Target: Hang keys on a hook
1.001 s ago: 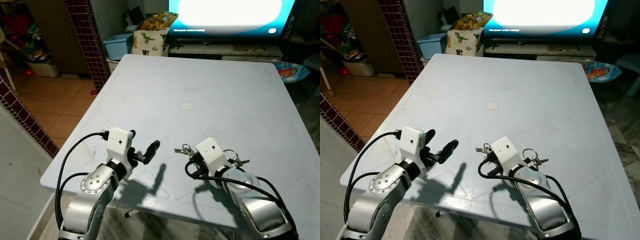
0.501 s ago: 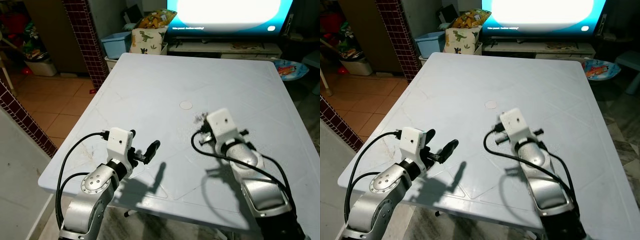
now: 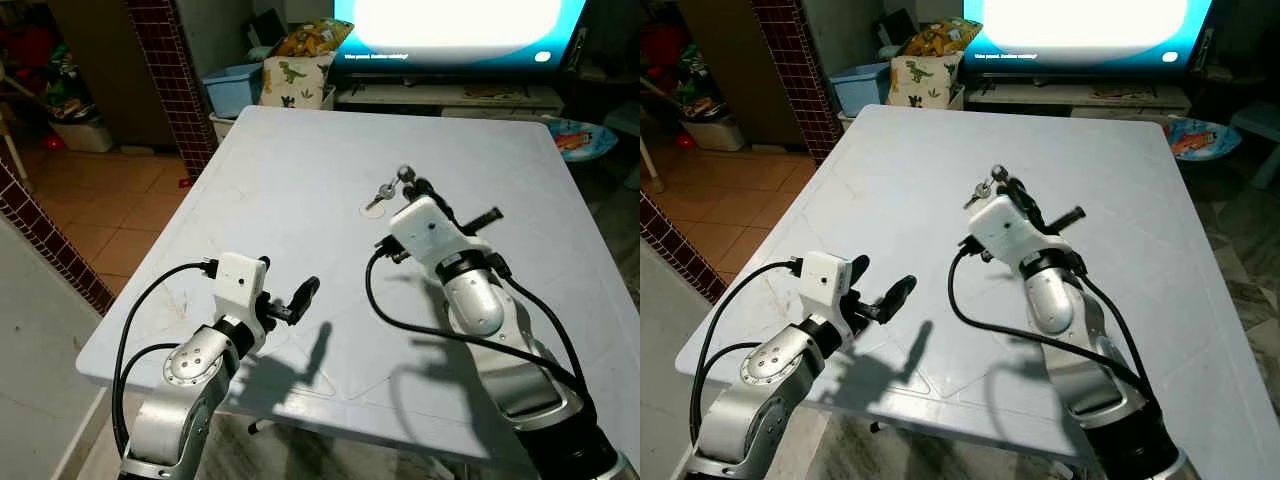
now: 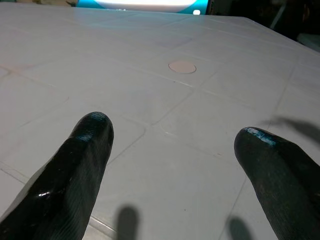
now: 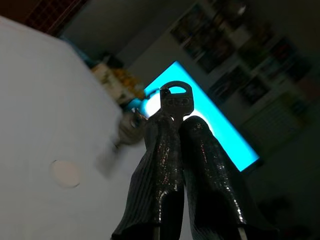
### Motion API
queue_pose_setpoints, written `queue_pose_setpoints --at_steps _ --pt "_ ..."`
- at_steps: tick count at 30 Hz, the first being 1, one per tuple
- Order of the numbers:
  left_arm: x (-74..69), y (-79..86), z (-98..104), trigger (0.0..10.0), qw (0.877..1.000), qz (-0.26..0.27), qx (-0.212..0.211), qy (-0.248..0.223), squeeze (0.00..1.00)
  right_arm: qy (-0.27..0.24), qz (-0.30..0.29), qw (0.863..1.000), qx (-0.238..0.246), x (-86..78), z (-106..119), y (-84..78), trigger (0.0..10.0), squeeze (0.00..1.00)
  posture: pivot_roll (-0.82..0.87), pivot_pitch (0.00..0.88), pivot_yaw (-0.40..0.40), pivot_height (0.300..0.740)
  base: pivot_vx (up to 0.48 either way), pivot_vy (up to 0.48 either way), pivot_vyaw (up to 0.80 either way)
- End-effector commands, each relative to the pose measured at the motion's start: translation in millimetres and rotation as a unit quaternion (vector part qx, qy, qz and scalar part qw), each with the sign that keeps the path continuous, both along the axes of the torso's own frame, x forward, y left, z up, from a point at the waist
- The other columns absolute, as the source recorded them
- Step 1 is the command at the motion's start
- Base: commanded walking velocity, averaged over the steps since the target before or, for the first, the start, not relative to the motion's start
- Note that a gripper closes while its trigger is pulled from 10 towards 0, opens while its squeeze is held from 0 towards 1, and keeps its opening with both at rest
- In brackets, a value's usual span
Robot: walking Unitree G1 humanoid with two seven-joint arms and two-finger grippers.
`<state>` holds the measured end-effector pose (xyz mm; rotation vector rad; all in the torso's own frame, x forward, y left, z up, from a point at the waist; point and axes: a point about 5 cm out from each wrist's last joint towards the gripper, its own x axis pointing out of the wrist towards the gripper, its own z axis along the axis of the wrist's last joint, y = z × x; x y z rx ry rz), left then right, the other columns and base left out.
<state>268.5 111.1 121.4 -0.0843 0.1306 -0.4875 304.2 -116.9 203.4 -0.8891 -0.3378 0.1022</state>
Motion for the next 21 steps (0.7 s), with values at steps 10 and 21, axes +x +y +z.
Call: queue_pose_setpoints --at_steps 10,21 --pt "4.0 2.7 -0.2 10.0 1.000 0.012 0.009 -0.008 0.00 -0.166 0.004 0.982 -0.087 -10.2 14.6 5.5 0.0 0.00 -0.05 0.003 0.075 0.740 0.000 0.000 0.00" --pt "5.6 1.8 -0.3 10.0 1.000 0.015 0.012 -0.014 0.00 -0.176 0.021 0.980 -0.085 -10.7 10.5 8.3 4.7 0.00 -0.05 0.000 0.074 0.740 0.000 0.000 0.00"
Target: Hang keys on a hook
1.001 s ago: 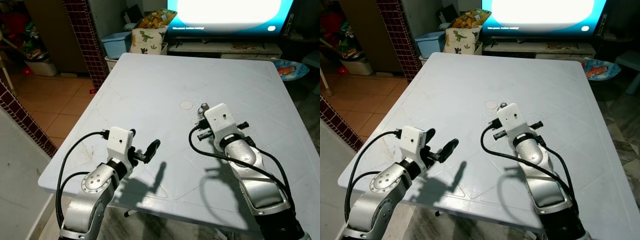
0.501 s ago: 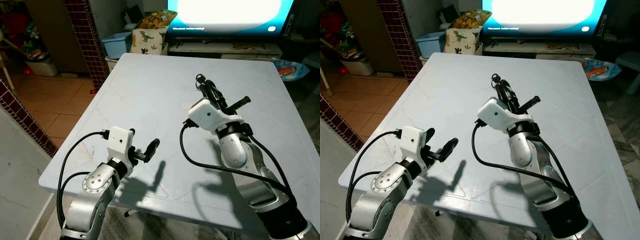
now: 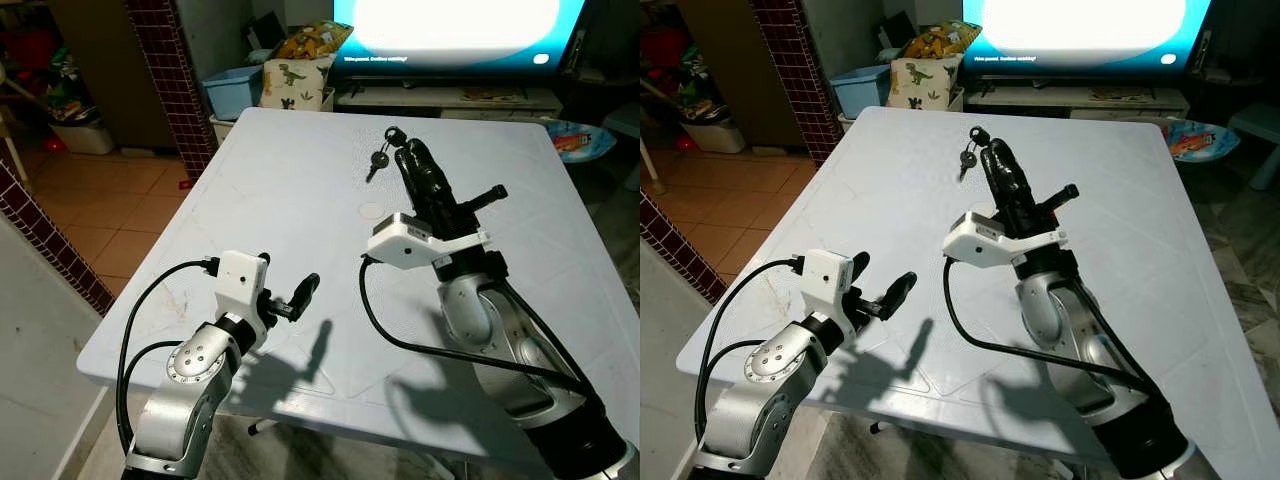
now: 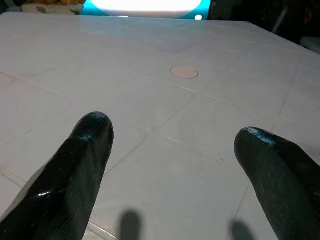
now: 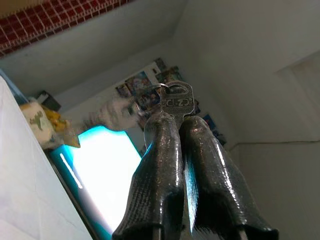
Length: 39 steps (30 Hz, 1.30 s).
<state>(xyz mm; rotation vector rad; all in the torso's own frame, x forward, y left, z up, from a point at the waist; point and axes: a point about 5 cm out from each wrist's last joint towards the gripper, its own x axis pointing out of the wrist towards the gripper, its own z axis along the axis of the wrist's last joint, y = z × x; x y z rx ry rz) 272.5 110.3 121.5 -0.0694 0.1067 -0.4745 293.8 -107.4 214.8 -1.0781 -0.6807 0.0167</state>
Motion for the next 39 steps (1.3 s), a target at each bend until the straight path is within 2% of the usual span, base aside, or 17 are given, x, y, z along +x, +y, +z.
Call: queue_pose_setpoints --at_steps 1,2,3,4,5,6,18,20,23,32,38,39 --pt "2.1 3.2 -0.4 10.0 1.000 0.013 0.009 -0.004 0.00 0.043 0.026 0.996 0.076 1.5 -2.3 -0.9 8.5 0.00 -0.05 0.000 0.074 0.740 0.000 0.000 0.00" --pt "2.4 3.5 -0.3 10.0 1.000 0.014 0.010 -0.005 0.00 0.061 0.036 0.992 0.104 2.1 -2.9 -0.9 8.5 0.00 -0.05 0.000 0.074 0.740 0.000 0.000 0.00" --pt "2.8 3.9 -0.3 10.0 1.000 0.016 0.012 -0.006 0.00 0.094 0.053 0.984 0.145 3.7 -4.4 0.1 10.0 0.00 -0.05 0.000 0.074 0.740 0.000 0.000 0.00" --pt "3.0 4.1 -0.4 10.0 1.000 0.017 0.013 -0.007 0.00 0.114 0.064 0.977 0.168 4.5 -5.5 0.9 10.0 0.00 -0.05 0.000 0.074 0.740 0.000 0.000 0.00" --pt "3.5 4.6 -0.5 10.0 1.000 0.021 0.013 -0.008 0.00 0.162 0.088 0.957 0.224 7.2 -8.1 2.1 10.0 0.00 -0.05 0.000 0.073 0.740 0.000 0.000 0.00" --pt "3.5 4.7 -0.5 10.0 1.000 0.022 0.013 -0.009 0.00 0.170 0.092 0.953 0.232 7.7 -8.4 2.2 10.0 0.00 -0.05 0.000 0.073 0.740 0.000 0.000 0.00" --pt "4.5 6.4 -0.6 10.0 0.999 0.035 0.017 -0.011 0.00 0.206 0.126 0.942 0.234 5.1 -12.6 9.4 10.0 0.00 -0.05 0.000 0.071 0.740 0.000 0.000 0.00" --pt "6.7 11.5 -0.2 10.0 0.998 0.059 0.028 -0.018 0.00 0.217 0.134 0.937 0.239 4.0 -12.6 9.3 10.0 0.00 -0.05 0.000 0.071 0.740 0.000 0.000 0.00" --pt "10.5 19.0 1.5 10.0 0.994 0.093 0.039 -0.030 0.00 0.223 0.136 0.937 0.234 2.9 -14.3 9.6 10.0 0.00 -0.05 0.000 0.071 0.740 0.000 0.000 0.70" --pt "14.7 24.1 4.0 10.0 0.991 0.115 0.049 -0.039 0.00 0.232 0.141 0.933 0.235 4.4 -15.9 12.5 10.0 0.00 -0.04 0.000 0.078 0.740 0.000 0.000 0.70" --pt "17.1 22.8 2.9 10.0 0.990 0.122 0.050 -0.042 0.00 0.249 0.140 0.922 0.261 6.5 -23.6 14.0 10.0 0.00 -0.02 0.000 0.087 0.740 0.000 0.000 0.70" --pt "18.1 22.0 2.4 10.0 0.990 0.126 0.051 -0.042 0.00 0.268 0.137 0.911 0.281 7.8 -32.2 15.0 10.0 0.00 -0.01 0.000 0.085 0.740 0.000 0.000 0.69"
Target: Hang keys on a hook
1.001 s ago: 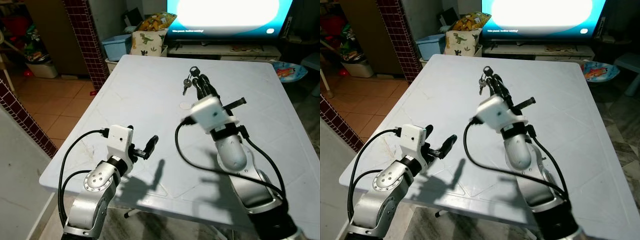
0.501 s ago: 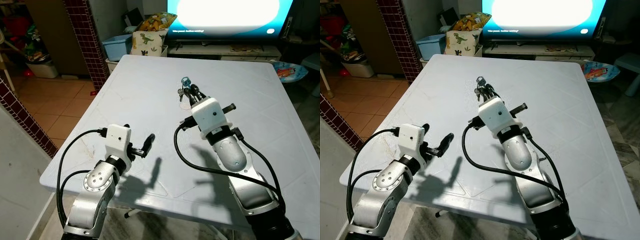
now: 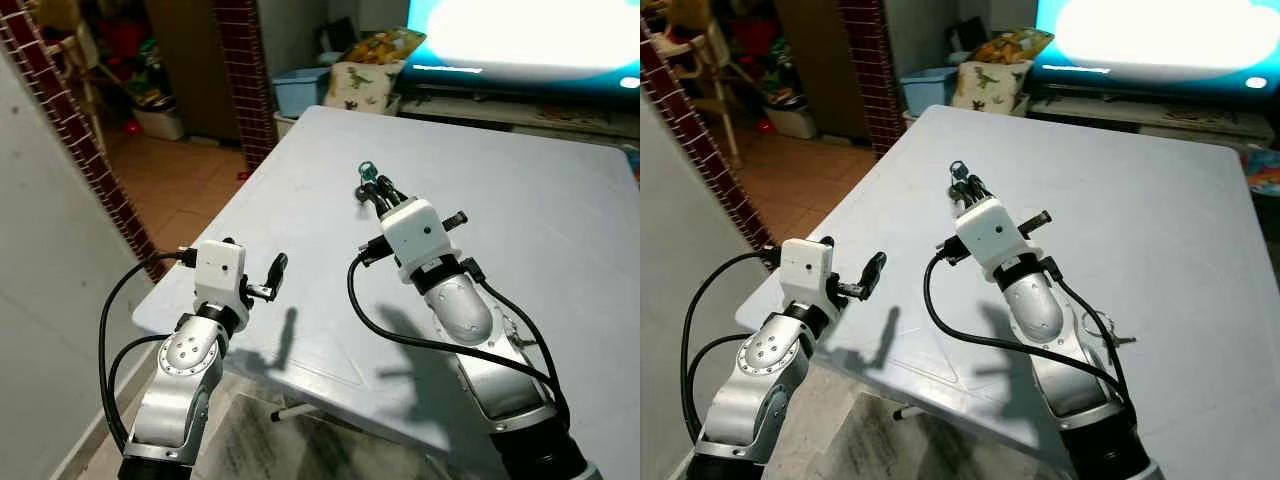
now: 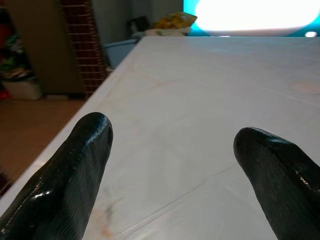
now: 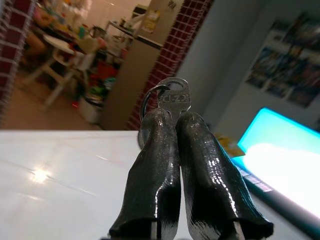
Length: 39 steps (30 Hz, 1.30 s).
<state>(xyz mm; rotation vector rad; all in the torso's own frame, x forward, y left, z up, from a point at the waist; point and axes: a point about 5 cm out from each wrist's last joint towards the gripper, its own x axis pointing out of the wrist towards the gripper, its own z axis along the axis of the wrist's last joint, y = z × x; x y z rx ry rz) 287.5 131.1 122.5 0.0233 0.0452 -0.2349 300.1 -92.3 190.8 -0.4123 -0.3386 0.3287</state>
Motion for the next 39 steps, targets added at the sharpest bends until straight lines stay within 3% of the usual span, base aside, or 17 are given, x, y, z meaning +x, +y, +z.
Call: queue_pose_setpoints --at_steps 1,9,13,16,20,23,28,39 --pt "3.4 1.4 1.1 10.0 1.000 0.010 0.007 -0.004 0.00 0.032 -0.003 0.999 0.018 1.9 -11.7 0.6 10.0 0.00 -0.01 0.000 0.083 0.740 0.000 0.000 0.69" --pt "5.8 10.9 -12.7 10.0 0.999 0.014 -0.015 0.027 0.00 0.085 -0.027 0.995 0.049 12.6 -37.5 2.4 10.0 0.00 0.00 0.000 0.061 0.740 0.000 0.000 0.70" --pt "8.0 17.1 -19.3 10.0 0.999 0.040 -0.018 0.032 0.00 0.097 -0.037 0.994 0.025 17.9 -54.4 3.9 10.0 0.00 0.02 0.000 0.046 0.740 0.000 0.000 0.68" --pt "7.5 21.2 -16.9 10.0 0.997 0.070 0.005 0.014 0.00 0.100 -0.041 0.994 0.024 20.4 -57.1 4.4 10.0 0.00 0.03 0.000 0.034 0.740 0.000 0.000 0.68" --pt "4.6 25.5 -21.7 10.0 0.995 0.094 0.002 0.020 0.00 0.098 -0.044 0.994 0.014 18.9 -62.9 5.5 10.0 0.00 0.02 0.000 0.029 0.740 0.000 0.000 0.67" --pt "1.1 25.5 -24.0 10.0 0.995 0.094 -0.002 0.023 0.00 0.085 -0.046 0.995 -0.008 18.0 -67.3 4.9 10.0 0.00 0.02 0.000 0.025 0.740 0.000 0.000 0.68" --pt "-6.4 25.1 -26.1 10.0 0.995 0.099 0.002 0.024 0.00 0.095 -0.045 0.994 0.006 14.3 -73.0 2.0 10.0 0.00 0.03 0.007 0.022 0.740 0.000 0.000 0.67" --pt "-9.0 21.6 -26.9 10.0 0.995 0.096 -0.003 0.027 0.00 0.085 -0.041 0.996 0.006 8.8 -72.6 1.5 10.0 0.00 0.02 0.021 0.012 0.740 0.000 0.000 0.65"
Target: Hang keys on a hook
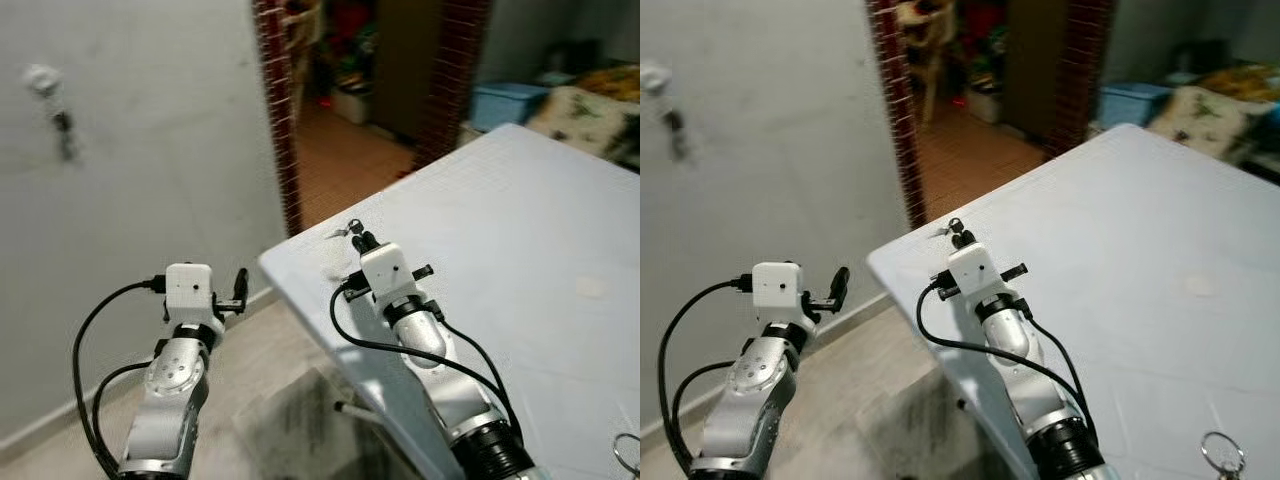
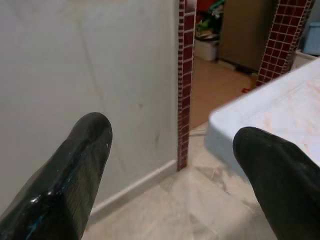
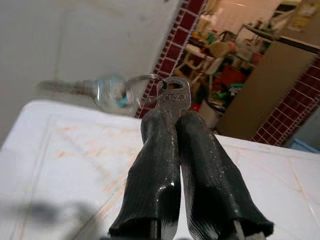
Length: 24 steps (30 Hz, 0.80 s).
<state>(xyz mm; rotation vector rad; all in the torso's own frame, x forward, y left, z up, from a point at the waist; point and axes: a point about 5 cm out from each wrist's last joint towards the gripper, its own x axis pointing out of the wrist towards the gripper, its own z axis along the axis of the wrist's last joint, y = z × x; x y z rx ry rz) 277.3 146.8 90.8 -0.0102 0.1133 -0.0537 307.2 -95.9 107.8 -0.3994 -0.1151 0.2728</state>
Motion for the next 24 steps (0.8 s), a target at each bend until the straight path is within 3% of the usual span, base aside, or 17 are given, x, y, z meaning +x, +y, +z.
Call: queue_pose_setpoints --at_steps 1,15,24 --pt "1.1 5.7 4.7 10.0 1.000 0.004 0.008 -0.007 0.00 -0.017 0.006 1.000 0.012 1.7 9.8 4.6 10.0 0.00 0.02 0.021 0.013 0.740 0.000 0.000 0.61" --pt "3.0 5.8 5.4 10.0 1.000 0.005 0.005 -0.007 0.00 -0.015 0.006 1.000 0.012 3.0 8.7 4.6 10.0 0.00 0.02 0.019 0.011 0.740 0.000 0.000 0.56" --pt "4.7 7.4 5.6 10.0 1.000 0.008 0.000 -0.005 0.00 -0.015 0.007 1.000 0.014 4.4 9.5 5.4 10.0 0.00 0.02 0.023 0.015 0.740 0.000 0.000 0.00"
